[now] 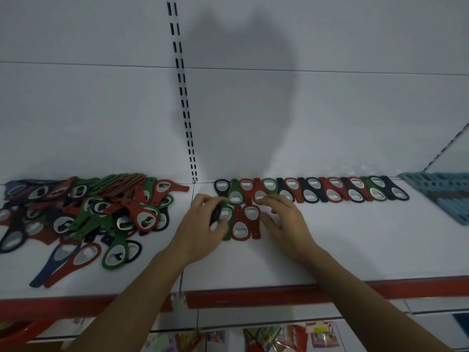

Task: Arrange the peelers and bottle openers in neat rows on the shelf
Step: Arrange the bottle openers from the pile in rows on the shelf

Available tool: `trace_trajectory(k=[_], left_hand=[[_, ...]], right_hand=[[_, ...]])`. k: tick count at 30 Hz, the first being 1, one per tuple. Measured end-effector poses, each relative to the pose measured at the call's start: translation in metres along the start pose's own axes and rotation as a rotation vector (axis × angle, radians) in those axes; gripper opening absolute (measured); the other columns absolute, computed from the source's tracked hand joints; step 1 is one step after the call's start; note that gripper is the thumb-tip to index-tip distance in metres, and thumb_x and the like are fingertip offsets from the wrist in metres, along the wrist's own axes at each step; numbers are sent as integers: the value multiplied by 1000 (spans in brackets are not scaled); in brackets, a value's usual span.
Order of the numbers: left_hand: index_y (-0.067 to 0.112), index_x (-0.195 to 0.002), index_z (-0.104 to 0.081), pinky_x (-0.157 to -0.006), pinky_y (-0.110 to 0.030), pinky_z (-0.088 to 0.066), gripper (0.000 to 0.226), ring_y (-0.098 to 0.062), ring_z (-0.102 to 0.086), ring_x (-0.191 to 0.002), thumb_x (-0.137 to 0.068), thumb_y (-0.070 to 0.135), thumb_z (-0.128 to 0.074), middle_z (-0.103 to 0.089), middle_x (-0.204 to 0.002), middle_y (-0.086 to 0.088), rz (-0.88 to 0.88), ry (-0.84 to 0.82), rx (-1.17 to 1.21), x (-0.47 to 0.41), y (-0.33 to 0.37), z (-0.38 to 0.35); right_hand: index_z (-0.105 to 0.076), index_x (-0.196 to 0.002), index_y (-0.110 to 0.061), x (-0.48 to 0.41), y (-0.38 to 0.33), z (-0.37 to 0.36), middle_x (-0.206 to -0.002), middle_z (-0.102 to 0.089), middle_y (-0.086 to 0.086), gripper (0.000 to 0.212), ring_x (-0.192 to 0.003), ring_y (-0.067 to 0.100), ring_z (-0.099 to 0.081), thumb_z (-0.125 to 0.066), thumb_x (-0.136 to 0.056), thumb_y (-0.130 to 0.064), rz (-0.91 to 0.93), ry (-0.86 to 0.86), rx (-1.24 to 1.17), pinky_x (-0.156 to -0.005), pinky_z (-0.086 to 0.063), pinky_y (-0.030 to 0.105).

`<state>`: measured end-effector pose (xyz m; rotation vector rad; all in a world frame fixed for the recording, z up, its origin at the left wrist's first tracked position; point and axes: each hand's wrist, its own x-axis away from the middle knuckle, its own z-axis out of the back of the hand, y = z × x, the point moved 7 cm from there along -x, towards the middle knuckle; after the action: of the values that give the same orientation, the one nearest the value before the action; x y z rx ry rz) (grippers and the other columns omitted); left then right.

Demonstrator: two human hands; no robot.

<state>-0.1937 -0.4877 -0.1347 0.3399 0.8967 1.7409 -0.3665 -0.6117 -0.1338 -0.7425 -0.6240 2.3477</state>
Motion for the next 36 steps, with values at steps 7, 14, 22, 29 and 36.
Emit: trace_trajectory(k=[7, 14, 22, 29, 36], left_hand=[[43, -101, -69, -76, -12, -52, 35, 0, -70, -86, -108, 17, -47, -73, -89, 20, -115, -292, 478, -19, 65, -16], [26, -106, -68, -74, -21, -55, 21, -1, -67, -79, -108, 31, -47, -71, -96, 12, 13, 56, 65, -34, 47, -12], [24, -132, -64, -88, -33, -55, 46, -11, -60, -102, -93, 46, -70, -51, -122, 12, -67, -42, -290, -13, 39, -42], [30, -144, -54, -90, -32, -55, 58, -13, -59, -110, -93, 55, -66, -40, -137, 14, -106, -109, -365, -13, 36, -50], [31, -142, -55, -92, -31, -53, 54, -11, -58, -116, -95, 56, -61, -43, -141, 15, -144, -181, -411, -16, 38, -59]], right_hand=[[-69, -120, -23, -20, -26, 21, -105, -71, -9, 23, -85, 16, -69, -62, -99, -17, -34, -24, -569, -69, -56, 26], [-66, -98, -22, -24, 8, 43, -74, -69, -9, 12, -58, 10, -62, -60, -100, -12, -163, 36, -552, -55, -50, 21], [-57, -109, -29, -30, 46, 27, -80, -73, -6, 24, -63, 3, -69, -74, -91, -31, -280, -206, -229, -53, -55, 19], [-66, -107, -33, -11, 43, 26, -96, -64, -17, 21, -73, -4, -64, -74, -89, -40, -122, -163, -65, -58, -49, 9], [-69, -119, -32, 3, 33, 18, -116, -58, -18, 50, -92, -9, -51, -81, -75, -50, 51, -365, 38, -73, -41, 5]])
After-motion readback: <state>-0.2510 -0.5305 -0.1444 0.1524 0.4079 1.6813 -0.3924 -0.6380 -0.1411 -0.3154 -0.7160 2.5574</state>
